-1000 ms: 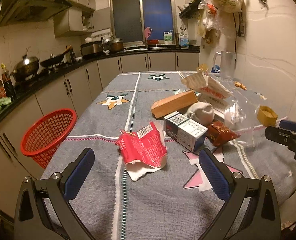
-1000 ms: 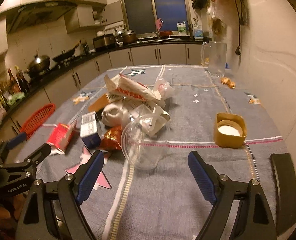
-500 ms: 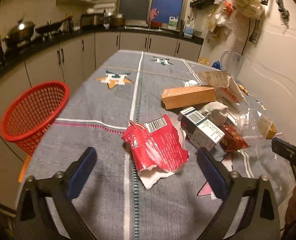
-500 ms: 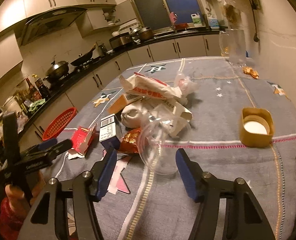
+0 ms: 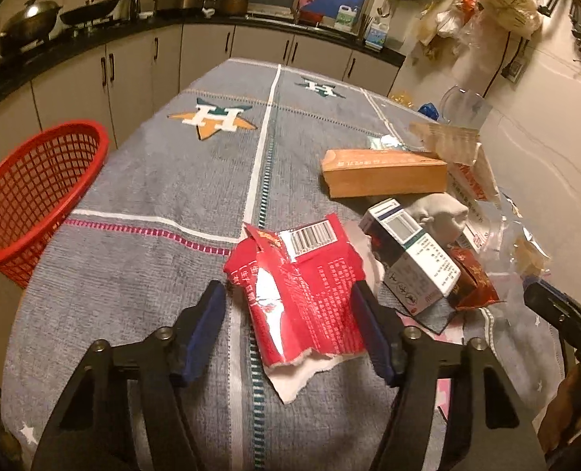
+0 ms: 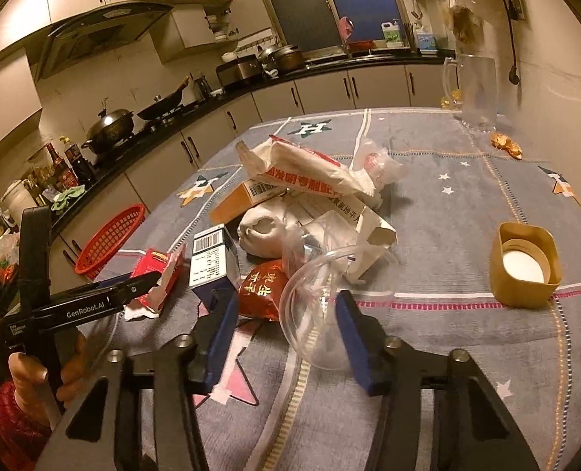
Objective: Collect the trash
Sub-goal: 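Reach the left tool to the red snack wrapper and close on it, then carry the red wrapper to the red wastebasket and open the left tool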
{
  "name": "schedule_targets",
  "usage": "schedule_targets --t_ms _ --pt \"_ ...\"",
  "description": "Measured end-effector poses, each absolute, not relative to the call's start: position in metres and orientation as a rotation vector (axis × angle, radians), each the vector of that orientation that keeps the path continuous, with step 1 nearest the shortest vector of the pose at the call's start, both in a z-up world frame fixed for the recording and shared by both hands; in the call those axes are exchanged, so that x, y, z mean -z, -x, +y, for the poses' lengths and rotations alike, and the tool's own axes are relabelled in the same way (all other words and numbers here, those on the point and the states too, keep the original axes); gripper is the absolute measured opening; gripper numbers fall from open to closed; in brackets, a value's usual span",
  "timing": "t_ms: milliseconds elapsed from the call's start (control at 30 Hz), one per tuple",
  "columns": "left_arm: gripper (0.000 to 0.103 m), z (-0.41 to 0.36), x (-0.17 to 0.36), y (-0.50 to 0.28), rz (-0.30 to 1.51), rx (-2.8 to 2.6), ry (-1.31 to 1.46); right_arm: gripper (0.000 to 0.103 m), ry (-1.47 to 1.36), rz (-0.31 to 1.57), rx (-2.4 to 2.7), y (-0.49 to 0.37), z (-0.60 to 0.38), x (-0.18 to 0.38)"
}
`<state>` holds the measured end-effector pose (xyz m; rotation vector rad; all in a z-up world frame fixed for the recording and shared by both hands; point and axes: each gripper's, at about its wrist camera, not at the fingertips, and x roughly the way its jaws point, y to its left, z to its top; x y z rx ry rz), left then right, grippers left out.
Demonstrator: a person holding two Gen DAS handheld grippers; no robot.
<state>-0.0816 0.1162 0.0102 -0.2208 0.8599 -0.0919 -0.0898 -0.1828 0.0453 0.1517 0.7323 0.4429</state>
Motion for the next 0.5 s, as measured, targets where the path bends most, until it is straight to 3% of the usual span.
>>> schedule_targets --t_ms 67,133,200,367,500 --pt "0.055 0.116 -0.010 0.080 0.857 0.090 0.219 0.037 -0.146 0.742 -0.440 0.087 -0.181 -0.043" --pt "0.036 0.115 -0.010 0.077 0.867 0.092 0.213 0.026 -0.139 0.747 -0.434 0.085 -0.179 -0.041" --pt "0.026 0.115 -0.010 0.078 0.869 0.098 0.219 0.023 -0.141 0.738 -0.427 0.086 -0.181 -0.041" --pt "0.023 0.113 -0.014 0.082 0.848 0.098 0.218 0.011 -0.134 0.716 -0.405 0.090 -0.186 -0.046" --pt "0.017 0.109 -0.023 0.087 0.814 0.102 0.200 0.008 -0.126 0.693 -0.400 0.096 -0.189 -0.052"
